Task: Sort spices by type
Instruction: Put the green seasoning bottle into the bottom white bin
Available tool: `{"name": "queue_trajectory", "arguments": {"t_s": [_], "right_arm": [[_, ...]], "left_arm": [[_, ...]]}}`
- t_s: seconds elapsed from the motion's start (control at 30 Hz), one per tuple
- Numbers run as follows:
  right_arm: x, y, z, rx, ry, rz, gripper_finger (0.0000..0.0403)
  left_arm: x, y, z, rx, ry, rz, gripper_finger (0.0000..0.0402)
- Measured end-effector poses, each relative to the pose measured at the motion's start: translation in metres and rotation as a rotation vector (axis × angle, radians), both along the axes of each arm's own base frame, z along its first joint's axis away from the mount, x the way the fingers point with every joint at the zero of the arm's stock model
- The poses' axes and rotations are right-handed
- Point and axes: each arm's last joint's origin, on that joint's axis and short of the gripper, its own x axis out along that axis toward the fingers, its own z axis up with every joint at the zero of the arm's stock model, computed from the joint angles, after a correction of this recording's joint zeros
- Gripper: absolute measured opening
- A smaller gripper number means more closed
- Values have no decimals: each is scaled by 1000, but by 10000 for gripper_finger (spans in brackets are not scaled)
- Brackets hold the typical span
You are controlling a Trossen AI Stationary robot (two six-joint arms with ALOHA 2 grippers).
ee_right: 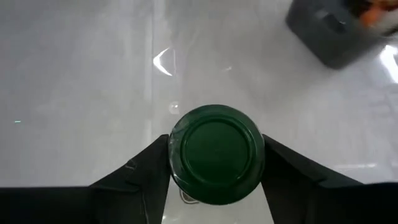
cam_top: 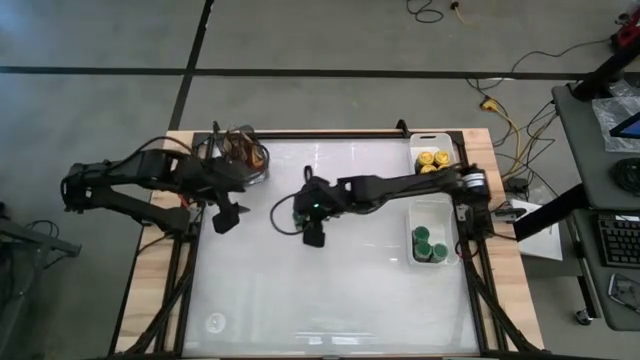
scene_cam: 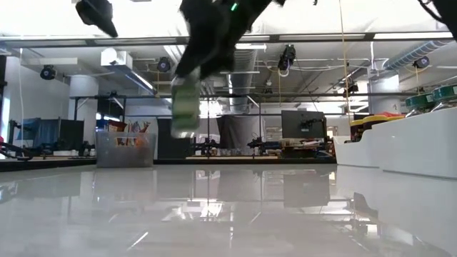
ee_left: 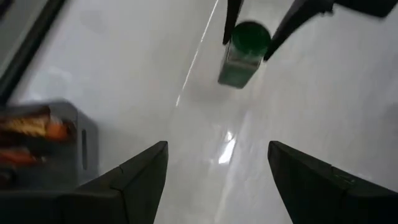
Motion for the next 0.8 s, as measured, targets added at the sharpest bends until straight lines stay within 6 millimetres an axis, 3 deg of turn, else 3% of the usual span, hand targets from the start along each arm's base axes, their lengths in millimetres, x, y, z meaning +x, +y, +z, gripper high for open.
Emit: {"name": "queue_trajectory", "arguments": {"t_s": [0.2,0.3,0.67,0.8], "right_arm": [[-52,14,62,24,-5,0,197],[-81,20,82,42,-11,-7,197],[-182,22,114,-22,13,-142,199],[-220,16,120,-39,-17,-159,199]], "left_arm": [[-10,4,22,135,-183,17,261],[-11,7,31,217,-275,94,261],[11,8,65,216,-680,187,261],[16,8,68,228,-714,169,261]]}}
